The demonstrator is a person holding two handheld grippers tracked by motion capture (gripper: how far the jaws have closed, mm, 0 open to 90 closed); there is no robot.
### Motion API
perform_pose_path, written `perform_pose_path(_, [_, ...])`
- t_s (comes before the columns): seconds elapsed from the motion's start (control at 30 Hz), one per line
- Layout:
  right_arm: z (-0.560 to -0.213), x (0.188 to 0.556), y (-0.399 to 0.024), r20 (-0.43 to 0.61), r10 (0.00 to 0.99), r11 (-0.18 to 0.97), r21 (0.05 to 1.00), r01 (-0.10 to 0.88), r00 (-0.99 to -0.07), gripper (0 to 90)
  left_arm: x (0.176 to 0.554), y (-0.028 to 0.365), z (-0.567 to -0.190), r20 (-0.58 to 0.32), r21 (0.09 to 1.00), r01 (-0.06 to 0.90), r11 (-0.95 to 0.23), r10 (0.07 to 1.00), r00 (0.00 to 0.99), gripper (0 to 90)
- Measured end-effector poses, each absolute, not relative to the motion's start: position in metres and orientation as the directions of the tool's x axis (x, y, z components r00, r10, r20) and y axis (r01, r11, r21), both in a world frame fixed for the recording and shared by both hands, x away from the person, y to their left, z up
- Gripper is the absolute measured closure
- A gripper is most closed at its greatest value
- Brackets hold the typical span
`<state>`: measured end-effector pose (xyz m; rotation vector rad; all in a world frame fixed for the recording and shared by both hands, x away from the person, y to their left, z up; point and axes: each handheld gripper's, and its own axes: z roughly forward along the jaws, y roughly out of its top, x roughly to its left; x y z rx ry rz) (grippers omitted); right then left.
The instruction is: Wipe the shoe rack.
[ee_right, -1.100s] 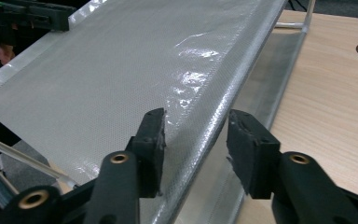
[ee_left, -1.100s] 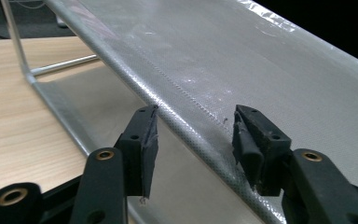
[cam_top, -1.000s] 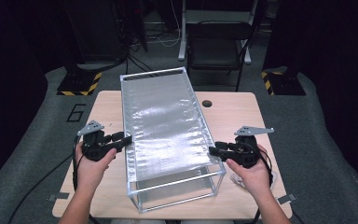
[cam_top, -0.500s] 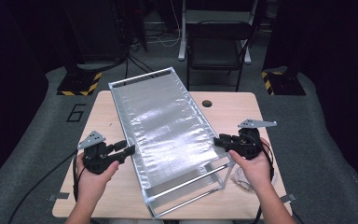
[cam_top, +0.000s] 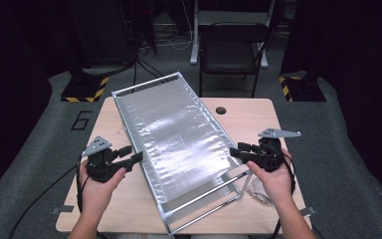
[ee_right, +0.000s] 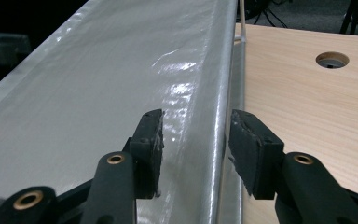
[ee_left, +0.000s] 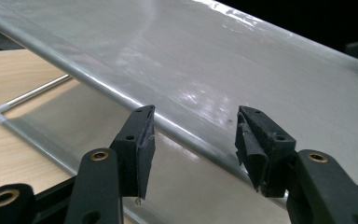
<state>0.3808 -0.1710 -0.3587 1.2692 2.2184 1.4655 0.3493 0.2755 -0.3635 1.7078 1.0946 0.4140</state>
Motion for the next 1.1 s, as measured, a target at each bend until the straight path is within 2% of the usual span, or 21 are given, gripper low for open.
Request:
perform_pose_path(0.2, [-0.354,0.366,-0.172,0.229,0.754,0.185,0.825,0.534,-0.616,56.4,0.366,0.282,-0.364,-0.237,0.867,0.496,-0.05,0.834,0.498,45.8])
perform_pose_path(0.6, [-0.357,0.358,-0.179,0.213,0.764,0.214,0.807,0.551,-0.609,63.2,0.391,0.287,-0.369,-0.256,0.852,0.522,-0.044,0.835,0.487,45.8])
perform_pose_path(0.8, [-0.358,0.361,-0.179,0.211,0.762,0.21,0.814,0.542,-0.613,65.7,0.386,0.289,-0.37,-0.248,0.851,0.523,-0.051,0.838,0.485,46.5])
perform_pose_path(1.1, [-0.357,0.382,-0.177,0.166,0.789,0.22,0.823,0.524,-0.592,66.5,0.354,0.289,-0.375,-0.254,0.88,0.476,0.001,0.847,0.468,46.1])
